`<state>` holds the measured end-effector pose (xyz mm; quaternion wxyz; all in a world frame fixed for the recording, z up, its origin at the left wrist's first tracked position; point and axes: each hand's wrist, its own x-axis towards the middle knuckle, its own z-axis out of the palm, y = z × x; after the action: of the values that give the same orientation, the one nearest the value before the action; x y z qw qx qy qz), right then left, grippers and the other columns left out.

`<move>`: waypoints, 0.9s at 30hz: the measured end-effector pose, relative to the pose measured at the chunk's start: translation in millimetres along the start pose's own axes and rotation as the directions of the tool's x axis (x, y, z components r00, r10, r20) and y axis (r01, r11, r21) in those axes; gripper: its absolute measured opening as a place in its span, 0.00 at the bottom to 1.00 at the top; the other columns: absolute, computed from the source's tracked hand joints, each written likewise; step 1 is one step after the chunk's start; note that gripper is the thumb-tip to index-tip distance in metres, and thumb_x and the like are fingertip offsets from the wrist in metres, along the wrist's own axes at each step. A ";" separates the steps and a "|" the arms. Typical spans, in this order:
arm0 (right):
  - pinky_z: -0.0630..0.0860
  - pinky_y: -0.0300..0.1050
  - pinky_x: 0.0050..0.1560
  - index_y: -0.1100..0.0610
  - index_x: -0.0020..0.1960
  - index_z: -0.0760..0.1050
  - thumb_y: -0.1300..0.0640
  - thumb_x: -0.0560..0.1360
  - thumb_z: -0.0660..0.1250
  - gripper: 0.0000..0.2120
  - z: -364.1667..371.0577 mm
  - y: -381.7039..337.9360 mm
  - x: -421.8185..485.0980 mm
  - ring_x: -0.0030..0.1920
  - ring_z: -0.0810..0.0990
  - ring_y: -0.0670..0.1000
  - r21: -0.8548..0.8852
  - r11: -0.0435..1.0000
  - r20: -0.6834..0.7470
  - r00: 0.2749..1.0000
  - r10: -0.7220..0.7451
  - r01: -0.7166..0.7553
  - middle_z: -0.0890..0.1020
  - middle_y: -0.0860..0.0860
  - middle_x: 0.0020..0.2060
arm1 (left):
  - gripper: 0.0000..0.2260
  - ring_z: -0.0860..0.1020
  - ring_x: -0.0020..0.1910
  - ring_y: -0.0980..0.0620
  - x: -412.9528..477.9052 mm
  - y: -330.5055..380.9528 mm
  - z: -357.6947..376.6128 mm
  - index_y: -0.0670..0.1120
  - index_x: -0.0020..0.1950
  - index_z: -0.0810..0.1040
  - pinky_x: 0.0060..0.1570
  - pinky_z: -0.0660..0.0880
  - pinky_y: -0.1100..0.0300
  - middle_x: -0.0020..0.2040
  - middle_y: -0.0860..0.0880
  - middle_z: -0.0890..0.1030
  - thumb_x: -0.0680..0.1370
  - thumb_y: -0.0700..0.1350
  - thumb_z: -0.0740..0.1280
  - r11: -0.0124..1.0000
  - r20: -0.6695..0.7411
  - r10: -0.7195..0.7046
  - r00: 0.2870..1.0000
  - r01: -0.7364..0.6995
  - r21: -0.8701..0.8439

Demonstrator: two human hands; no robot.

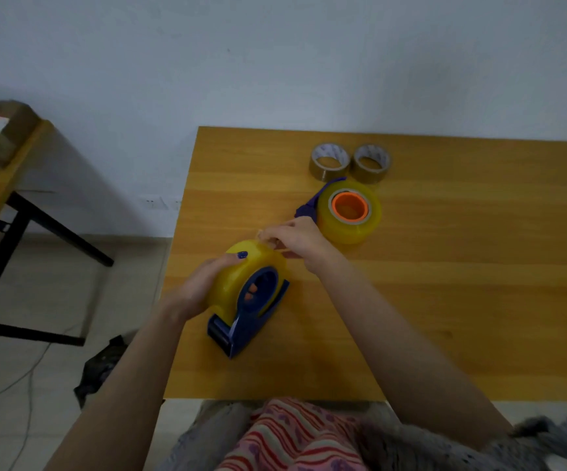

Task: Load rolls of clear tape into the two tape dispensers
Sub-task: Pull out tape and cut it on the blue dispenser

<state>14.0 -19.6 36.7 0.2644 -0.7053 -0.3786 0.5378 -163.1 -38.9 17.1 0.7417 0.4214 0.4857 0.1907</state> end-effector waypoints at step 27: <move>0.79 0.41 0.37 0.63 0.43 0.82 0.56 0.72 0.73 0.09 -1.3 16.0 12.9 0.42 0.82 0.51 0.026 1.000 -0.109 0.994 0.001 0.002 0.84 0.56 0.40 | 0.18 0.83 0.47 0.49 -11.5 -11.3 10.5 0.47 0.56 0.77 0.47 0.79 0.55 0.50 0.47 0.84 0.69 0.52 0.67 0.999 0.083 -0.024 0.996 0.021 0.041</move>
<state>21.0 -18.2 17.4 0.2938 -0.7300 -0.3569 0.5033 -160.5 -58.0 16.1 0.7549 0.4384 0.4627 0.1546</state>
